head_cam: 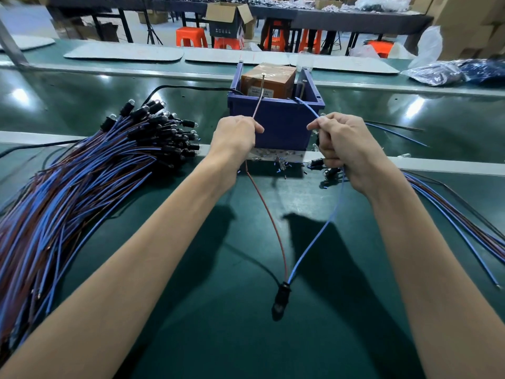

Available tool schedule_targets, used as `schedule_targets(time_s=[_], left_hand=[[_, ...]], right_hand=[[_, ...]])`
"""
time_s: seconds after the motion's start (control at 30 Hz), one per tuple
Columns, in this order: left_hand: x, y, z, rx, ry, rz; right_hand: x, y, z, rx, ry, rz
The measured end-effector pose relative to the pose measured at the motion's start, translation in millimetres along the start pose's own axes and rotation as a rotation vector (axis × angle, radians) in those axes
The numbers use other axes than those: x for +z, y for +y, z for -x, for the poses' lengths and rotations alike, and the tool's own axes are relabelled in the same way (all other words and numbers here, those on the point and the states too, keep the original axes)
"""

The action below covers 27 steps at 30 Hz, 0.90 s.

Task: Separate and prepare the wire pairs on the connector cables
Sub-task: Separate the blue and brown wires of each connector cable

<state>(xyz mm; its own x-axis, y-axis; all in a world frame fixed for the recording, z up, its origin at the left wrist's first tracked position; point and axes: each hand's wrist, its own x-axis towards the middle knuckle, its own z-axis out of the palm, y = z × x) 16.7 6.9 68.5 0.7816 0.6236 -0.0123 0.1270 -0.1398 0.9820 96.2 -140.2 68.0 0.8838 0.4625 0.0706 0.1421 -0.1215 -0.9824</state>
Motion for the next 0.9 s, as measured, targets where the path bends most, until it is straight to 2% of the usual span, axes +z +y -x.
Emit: schedule_targets(time_s=[0.23,0.63,0.9], left_hand=[[0.0,5.9,3.4,-0.157,0.054,0.132],[-5.4,12.9,10.1,-0.237,0.202,0.333],[-8.0,14.5,11.4,-0.275,0.265,0.370]], right_hand=[[-2.0,1.3,-3.9,0.052,0.070,-0.042],[-2.5,1.3,-5.6,0.088,0.134,-0.107],[-4.4,0.7,-5.2,0.087,0.166,-0.105]])
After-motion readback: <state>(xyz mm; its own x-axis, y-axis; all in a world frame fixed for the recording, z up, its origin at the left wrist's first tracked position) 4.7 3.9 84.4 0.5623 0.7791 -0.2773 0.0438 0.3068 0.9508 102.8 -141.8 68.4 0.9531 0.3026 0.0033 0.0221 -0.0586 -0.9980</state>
